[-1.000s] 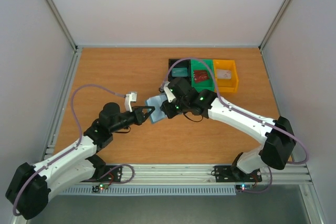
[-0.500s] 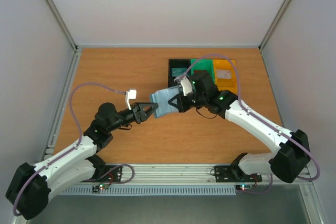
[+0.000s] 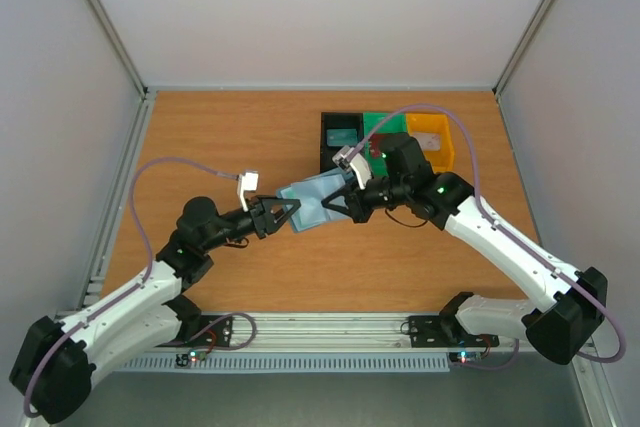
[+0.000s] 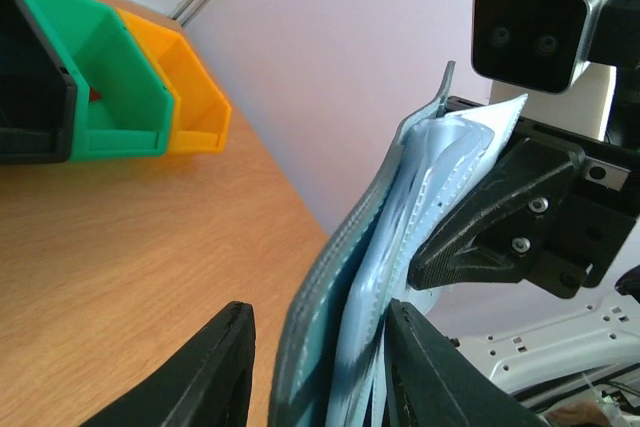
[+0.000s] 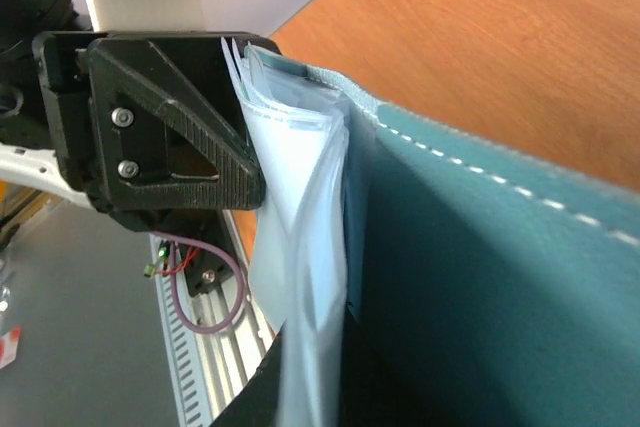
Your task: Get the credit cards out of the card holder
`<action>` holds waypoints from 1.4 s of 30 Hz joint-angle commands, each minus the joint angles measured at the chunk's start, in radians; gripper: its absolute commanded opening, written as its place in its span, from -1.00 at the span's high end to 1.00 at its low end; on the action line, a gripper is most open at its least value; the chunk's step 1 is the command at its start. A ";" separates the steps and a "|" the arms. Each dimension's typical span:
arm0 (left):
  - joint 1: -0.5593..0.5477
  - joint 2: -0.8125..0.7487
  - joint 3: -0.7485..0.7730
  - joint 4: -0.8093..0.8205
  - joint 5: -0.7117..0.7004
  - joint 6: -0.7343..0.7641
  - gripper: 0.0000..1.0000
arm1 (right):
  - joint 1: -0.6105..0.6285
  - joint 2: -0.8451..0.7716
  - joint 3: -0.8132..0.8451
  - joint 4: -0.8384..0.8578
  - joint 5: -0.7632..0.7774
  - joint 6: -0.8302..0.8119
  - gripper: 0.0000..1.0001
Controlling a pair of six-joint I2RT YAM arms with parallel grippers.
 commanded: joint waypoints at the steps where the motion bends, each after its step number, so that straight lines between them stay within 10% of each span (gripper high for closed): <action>1: 0.016 -0.020 0.008 0.053 0.061 0.042 0.26 | -0.029 -0.014 0.048 -0.046 -0.109 -0.076 0.98; 25: 0.050 -0.001 0.024 0.012 0.089 0.091 0.63 | -0.079 -0.022 0.082 -0.111 -0.306 -0.095 0.98; 42: -0.015 0.070 0.036 0.274 0.141 0.073 -0.07 | -0.117 0.054 0.049 0.072 -0.387 -0.081 0.98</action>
